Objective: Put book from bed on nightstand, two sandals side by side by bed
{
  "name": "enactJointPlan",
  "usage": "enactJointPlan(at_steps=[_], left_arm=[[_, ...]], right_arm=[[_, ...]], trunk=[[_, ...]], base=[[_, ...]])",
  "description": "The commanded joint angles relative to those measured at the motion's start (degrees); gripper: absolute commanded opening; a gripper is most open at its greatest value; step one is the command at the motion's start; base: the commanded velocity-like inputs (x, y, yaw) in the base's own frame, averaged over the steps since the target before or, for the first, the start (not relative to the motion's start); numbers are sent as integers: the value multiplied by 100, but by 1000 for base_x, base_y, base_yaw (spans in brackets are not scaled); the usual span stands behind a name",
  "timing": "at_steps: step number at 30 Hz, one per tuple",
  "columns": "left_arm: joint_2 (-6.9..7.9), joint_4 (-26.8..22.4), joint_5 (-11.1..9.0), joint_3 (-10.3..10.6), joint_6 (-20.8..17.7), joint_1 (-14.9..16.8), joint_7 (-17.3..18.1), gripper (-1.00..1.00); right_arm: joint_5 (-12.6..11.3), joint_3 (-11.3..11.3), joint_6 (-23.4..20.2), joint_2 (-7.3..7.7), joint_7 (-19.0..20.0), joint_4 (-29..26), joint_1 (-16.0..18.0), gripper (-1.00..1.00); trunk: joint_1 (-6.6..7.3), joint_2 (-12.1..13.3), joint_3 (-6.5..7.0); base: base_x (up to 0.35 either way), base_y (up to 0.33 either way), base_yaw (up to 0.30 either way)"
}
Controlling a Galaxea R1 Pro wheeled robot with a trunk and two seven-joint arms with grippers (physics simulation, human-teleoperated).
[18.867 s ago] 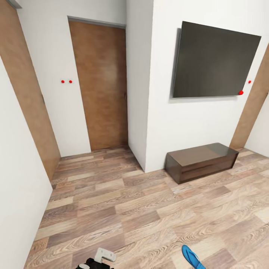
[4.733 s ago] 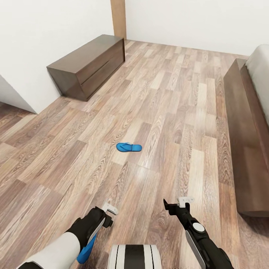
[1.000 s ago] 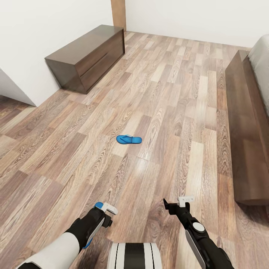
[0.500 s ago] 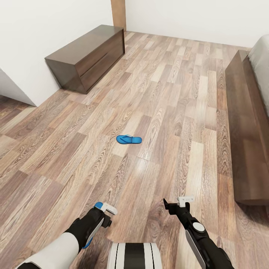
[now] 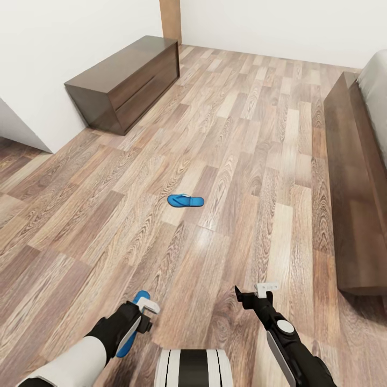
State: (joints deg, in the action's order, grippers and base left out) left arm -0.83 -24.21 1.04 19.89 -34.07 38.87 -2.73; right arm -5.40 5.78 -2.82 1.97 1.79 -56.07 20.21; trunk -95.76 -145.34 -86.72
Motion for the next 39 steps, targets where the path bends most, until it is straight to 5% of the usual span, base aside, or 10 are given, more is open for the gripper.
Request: enactJointPlan(at_steps=[1, 9, 13, 39], left_arm=[[5, -4, 1, 15, -29, 0, -14, 100], [172, 3, -141, -45, -7, -38, -8, 100], [350, 4, -605, -39, 95, -38, -8, 100], [450, 386, -693, -37, 1051, -37, -8, 100]], right_arm=[[-56, 11, -29, 5, 5, -9, 1, 100], [-5, 83, -35, 5, -3, -2, 1, 100], [3, 233, -36, 5, -12, 3, 1, 100], [4, 265, -37, 5, -6, -8, 1, 100]], trunk=[[1, -1, -3], [1, -1, -3], [1, -1, -3], [1, -1, -7]], base=[[0, 0, 0], [0, 0, 0], [0, 0, 0], [0, 0, 0]])
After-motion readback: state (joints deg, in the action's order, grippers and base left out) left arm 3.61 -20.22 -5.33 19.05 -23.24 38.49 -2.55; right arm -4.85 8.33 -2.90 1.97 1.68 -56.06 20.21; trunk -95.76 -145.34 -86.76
